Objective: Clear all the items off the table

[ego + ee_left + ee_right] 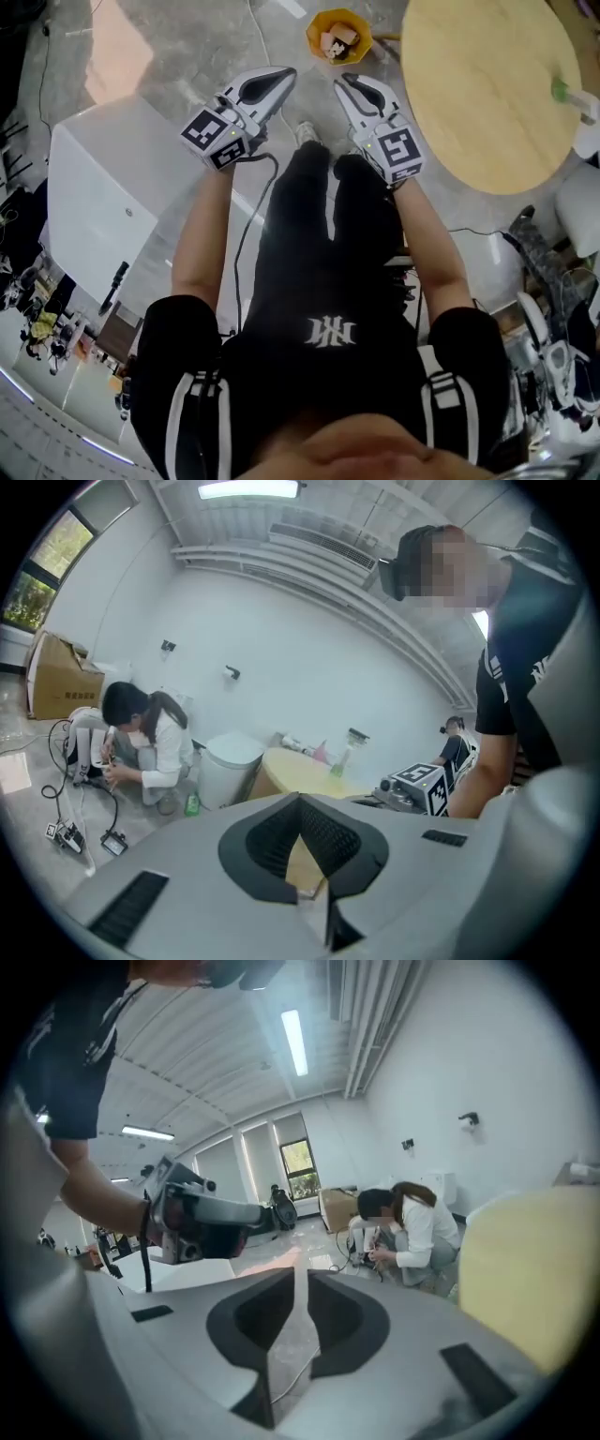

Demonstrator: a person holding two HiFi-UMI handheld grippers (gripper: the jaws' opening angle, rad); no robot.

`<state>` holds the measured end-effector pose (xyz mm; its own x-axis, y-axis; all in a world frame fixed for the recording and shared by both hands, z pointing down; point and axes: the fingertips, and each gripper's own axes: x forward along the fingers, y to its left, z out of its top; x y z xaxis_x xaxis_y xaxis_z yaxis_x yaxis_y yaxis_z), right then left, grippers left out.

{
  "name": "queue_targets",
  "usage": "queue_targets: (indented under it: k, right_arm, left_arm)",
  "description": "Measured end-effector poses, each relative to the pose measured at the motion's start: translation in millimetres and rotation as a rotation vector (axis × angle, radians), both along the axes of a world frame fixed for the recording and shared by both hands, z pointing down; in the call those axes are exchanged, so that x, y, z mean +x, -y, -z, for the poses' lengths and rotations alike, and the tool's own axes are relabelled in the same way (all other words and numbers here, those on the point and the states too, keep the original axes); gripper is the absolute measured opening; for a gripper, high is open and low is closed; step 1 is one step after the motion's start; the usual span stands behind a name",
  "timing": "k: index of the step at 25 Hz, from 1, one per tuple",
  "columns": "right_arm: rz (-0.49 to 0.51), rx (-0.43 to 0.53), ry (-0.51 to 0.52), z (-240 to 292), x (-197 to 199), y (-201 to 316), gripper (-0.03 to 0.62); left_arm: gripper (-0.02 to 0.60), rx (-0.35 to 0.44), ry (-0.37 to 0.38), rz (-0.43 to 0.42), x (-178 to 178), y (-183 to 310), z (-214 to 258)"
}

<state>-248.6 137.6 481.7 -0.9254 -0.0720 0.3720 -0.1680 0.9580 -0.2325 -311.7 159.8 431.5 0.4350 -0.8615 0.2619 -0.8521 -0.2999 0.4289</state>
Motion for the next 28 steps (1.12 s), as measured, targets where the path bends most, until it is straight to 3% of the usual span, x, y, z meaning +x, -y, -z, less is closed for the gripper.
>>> queue_targets:
  k: [2, 4, 8, 13, 20, 23, 28]
  right_arm:
    - [-0.017, 0.024, 0.033, 63.9, 16.8, 3.3, 0.008]
    - [-0.046, 0.054, 0.057, 113.6, 38.5, 12.8, 0.005]
    - [-0.109, 0.106, 0.127, 192.3, 105.2, 27.8, 0.003]
    - [-0.214, 0.197, 0.195, 278.1, 211.8, 45.1, 0.003]
    - [-0.507, 0.256, 0.184, 306.5, 358.2, 65.3, 0.005]
    - [-0.612, 0.245, 0.205, 299.5, 387.2, 69.4, 0.005]
    - [-0.709, 0.242, 0.201, 295.4, 413.4, 73.4, 0.006]
  left_arm:
    - [0.012, 0.024, -0.024, -0.023, 15.4, 11.9, 49.7]
    - [0.012, 0.053, -0.041, -0.085, 46.0, 26.8, 87.2]
    - [0.012, 0.098, -0.058, -0.274, 148.1, 41.2, 139.7]
    - [0.012, 0.183, -0.064, -0.479, 243.6, 62.3, 211.3]
    - [0.012, 0.255, -0.051, -0.641, 342.1, 73.6, 258.8]
    - [0.012, 0.249, -0.014, -0.701, 362.9, 73.6, 245.3]
    - [0.012, 0.209, -0.114, -0.713, 375.2, 75.4, 241.4]
